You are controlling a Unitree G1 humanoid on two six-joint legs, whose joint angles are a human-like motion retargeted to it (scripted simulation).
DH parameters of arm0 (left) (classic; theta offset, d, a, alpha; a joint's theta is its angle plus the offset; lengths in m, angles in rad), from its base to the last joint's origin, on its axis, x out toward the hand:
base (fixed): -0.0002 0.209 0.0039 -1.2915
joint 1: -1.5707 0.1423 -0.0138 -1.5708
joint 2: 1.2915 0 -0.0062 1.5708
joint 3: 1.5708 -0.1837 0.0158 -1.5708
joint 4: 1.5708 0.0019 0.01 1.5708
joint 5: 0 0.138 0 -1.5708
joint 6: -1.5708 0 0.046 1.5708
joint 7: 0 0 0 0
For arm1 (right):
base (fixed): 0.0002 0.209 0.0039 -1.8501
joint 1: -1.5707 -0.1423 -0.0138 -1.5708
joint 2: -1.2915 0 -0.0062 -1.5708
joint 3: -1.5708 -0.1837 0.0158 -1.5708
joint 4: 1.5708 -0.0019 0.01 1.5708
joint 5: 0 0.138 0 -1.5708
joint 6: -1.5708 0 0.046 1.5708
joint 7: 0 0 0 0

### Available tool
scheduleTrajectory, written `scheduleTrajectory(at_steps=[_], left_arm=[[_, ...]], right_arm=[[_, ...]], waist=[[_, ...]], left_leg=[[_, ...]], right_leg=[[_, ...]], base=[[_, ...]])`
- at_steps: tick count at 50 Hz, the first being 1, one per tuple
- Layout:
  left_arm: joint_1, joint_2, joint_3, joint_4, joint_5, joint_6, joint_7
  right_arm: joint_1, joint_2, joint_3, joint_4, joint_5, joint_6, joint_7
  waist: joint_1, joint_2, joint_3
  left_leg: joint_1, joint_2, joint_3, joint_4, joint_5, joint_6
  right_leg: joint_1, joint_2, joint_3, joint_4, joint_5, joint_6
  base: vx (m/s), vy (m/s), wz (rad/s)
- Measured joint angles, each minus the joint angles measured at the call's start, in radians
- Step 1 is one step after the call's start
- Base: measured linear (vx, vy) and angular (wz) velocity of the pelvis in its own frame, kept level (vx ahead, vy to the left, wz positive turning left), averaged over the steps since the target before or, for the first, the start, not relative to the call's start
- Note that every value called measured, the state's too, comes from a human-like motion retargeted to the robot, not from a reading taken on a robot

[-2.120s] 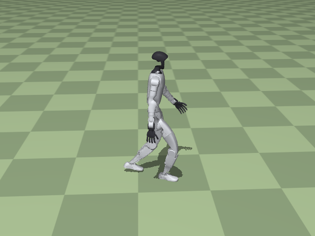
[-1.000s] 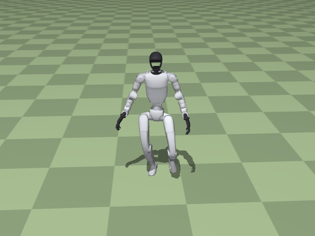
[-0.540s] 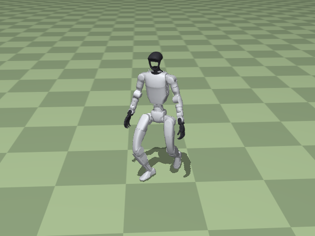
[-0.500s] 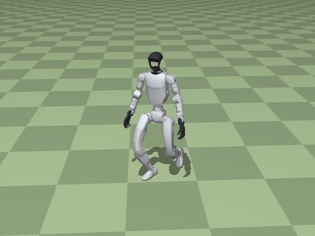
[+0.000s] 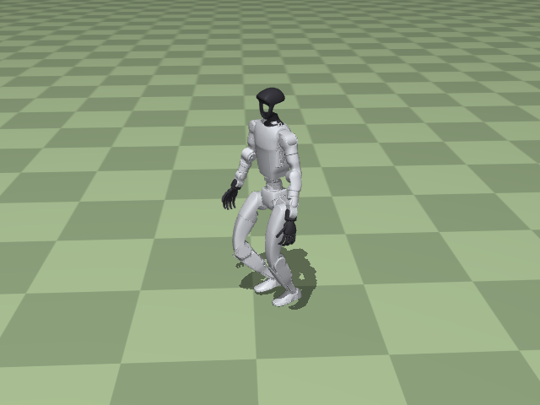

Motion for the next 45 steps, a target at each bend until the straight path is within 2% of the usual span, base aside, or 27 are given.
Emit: scheduleTrajectory(at_steps=[3, 5, 7, 10, 12, 15, 18, 21, 23, 25, 27, 28, 30, 33, 35, 38, 43, 45], left_arm=[[-0.021, 0.01, 0.016, -0.045, -0.007, -0.01, 0.014], [-0.026, 0.009, 0.03, -0.076, -0.016, -0.02, 0.023], [-0.028, 0.003, 0.04, -0.108, -0.024, -0.028, 0.026], [-0.04, -0.017, 0.042, -0.141, -0.033, -0.031, 0.026], [-0.035, -0.034, 0.041, -0.137, -0.034, -0.032, 0.028], [-0.023, -0.05, 0.039, -0.097, -0.032, -0.03, 0.032], [-0.001, -0.054, 0.039, -0.034, -0.027, -0.023, 0.041], [0.029, -0.052, 0.044, 0.029, -0.03, -0.011, 0.049], [0.056, -0.051, 0.05, 0.065, -0.041, -0.004, 0.048], [0.087, -0.055, 0.057, 0.091, -0.053, 0.003, 0.047], [0.103, -0.049, 0.075, 0.111, -0.066, 0.006, 0.034], [0.108, -0.044, 0.084, 0.113, -0.069, 0.008, 0.031], [0.105, -0.031, 0.094, 0.107, -0.07, 0.014, 0.029], [0.088, -0.015, 0.088, 0.074, -0.059, 0.022, 0.041], [0.075, -0.011, 0.077, 0.038, -0.047, 0.022, 0.047], [0.049, -0.004, 0.049, -0.032, -0.025, 0.005, 0.057], [0.016, 0.008, 0.0, -0.136, 0.011, -0.05, 0.075], [0.016, 0.007, -0.01, -0.162, 0.02, -0.066, 0.076]], right_arm=[[0.048, -0.007, -0.038, 0.007, 0.002, 0.0, -0.014], [0.076, -0.013, -0.065, 0.012, 0.005, 0.004, -0.028], [0.095, -0.021, -0.084, 0.014, 0.0, 0.013, -0.04], [0.1, -0.046, -0.104, 0.006, -0.022, 0.029, -0.054], [0.098, -0.058, -0.099, -0.009, -0.039, 0.032, -0.063], [0.076, -0.07, -0.082, -0.045, -0.059, 0.034, -0.071], [0.045, -0.077, -0.047, -0.084, -0.08, 0.029, -0.074], [0.013, -0.081, -0.017, -0.113, -0.092, 0.029, -0.074], [0.005, -0.081, -0.006, -0.124, -0.086, 0.028, -0.071], [0.013, -0.079, -0.005, -0.128, -0.075, 0.027, -0.064], [0.018, -0.071, -0.001, -0.117, -0.048, 0.028, -0.035], [0.017, -0.065, 0.0, -0.108, -0.037, 0.03, -0.021], [0.012, -0.051, -0.002, -0.087, -0.022, 0.033, -0.003], [0.016, -0.035, -0.012, -0.055, -0.017, 0.036, -0.001], [0.03, -0.029, -0.017, -0.039, -0.023, 0.037, -0.003], [0.061, -0.025, -0.03, -0.016, -0.038, 0.039, -0.005], [0.103, -0.024, -0.051, 0.033, -0.048, 0.05, -0.034], [0.117, -0.029, -0.056, 0.048, -0.052, 0.054, -0.053]], waist=[[-0.005, 0.032, -0.01], [0.002, 0.05, -0.014], [0.025, 0.083, -0.003], [0.065, 0.137, 0.019], [0.084, 0.142, 0.029], [0.1, 0.126, 0.034], [0.103, 0.09, 0.028], [0.089, 0.032, 0.007], [0.08, -0.014, -0.008], [0.07, -0.044, -0.024], [0.054, -0.098, -0.025], [0.044, -0.116, -0.023], [0.022, -0.137, -0.013], [-0.016, -0.127, 0.004], [-0.043, -0.106, 0.013], [-0.083, -0.071, 0.026], [-0.113, 0.002, 0.033], [-0.115, 0.038, 0.029]], left_leg=[[0.023, 0.051, 0.028, 0.076, -0.035, -0.012], [-0.007, 0.089, 0.042, 0.215, -0.019, -0.032], [-0.087, 0.144, 0.033, 0.442, 0.026, -0.064], [-0.241, 0.254, 0.023, 0.741, 0.068, -0.074], [-0.335, 0.289, 0.024, 0.8, 0.055, -0.062], [-0.46, 0.304, 0.03, 0.705, 0.027, -0.049], [-0.514, 0.257, 0.033, 0.434, 0.03, -0.057], [-0.493, 0.143, 0.033, 0.156, 0.08, -0.058], [-0.456, 0.056, 0.036, 0.078, 0.121, -0.037], [-0.442, -0.016, 0.03, 0.124, 0.128, -0.001], [-0.376, -0.111, 0.043, 0.113, 0.126, 0.049], [-0.341, -0.148, 0.043, 0.106, 0.112, 0.072], [-0.25, -0.203, 0.029, 0.068, 0.081, 0.102], [-0.068, -0.225, -0.026, -0.034, 0.039, 0.104], [0.064, -0.215, -0.075, -0.117, 0.033, 0.084], [0.239, -0.18, -0.142, -0.213, 0.053, 0.037], [0.397, -0.094, -0.21, -0.185, 0.101, -0.07], [0.388, -0.057, -0.217, -0.044, 0.116, -0.123]], right_leg=[[0.085, 0.079, -0.011, -0.177, -0.023, -0.006], [0.144, 0.116, -0.01, -0.233, -0.053, -0.028], [0.203, 0.167, -0.004, -0.263, -0.085, -0.058], [0.276, 0.236, 0.015, -0.308, -0.114, -0.098], [0.311, 0.235, 0.04, -0.308, -0.131, -0.099], [0.366, 0.207, 0.065, -0.34, -0.123, -0.074], [0.412, 0.149, 0.088, -0.361, -0.087, -0.031], [0.429, 0.069, 0.148, -0.319, -0.031, 0.03], [0.431, 0.011, 0.2, -0.24, 0.031, 0.081], [0.416, -0.027, 0.246, -0.116, 0.132, 0.124], [0.352, -0.112, 0.288, 0.072, 0.314, 0.159], [0.306, -0.147, 0.299, 0.163, 0.394, 0.16], [0.204, -0.201, 0.306, 0.314, 0.444, 0.126], [0.048, -0.224, 0.265, 0.413, 0.285, 0.041], [-0.039, -0.202, 0.213, 0.388, 0.176, 0.003], [-0.123, -0.117, 0.131, 0.214, 0.094, 0.001], [-0.136, 0.112, 0.059, -0.225, 0.12, 0.066], [-0.104, 0.185, 0.04, -0.311, 0.139, 0.056]], base=[[0.47, 0.07, -0.17], [0.41, 0.03, -0.23], [0.39, 0.01, -0.46], [0.43, 0.03, -0.49], [0.52, 0.08, -0.36], [0.63, 0.15, -0.23], [0.73, 0.24, -0.09], [0.79, 0.3, 0.21], [0.84, 0.31, 0.28], [0.85, 0.28, 0.24], [0.86, 0.26, 0.1], [0.89, 0.25, 0.04], [0.92, 0.25, -0.01], [0.97, 0.21, -0.03], [1.02, 0.15, 0.11], [1.03, 0.08, 0.32], [0.94, 0.01, 0.27], [0.75, 0.0, 0.23]])
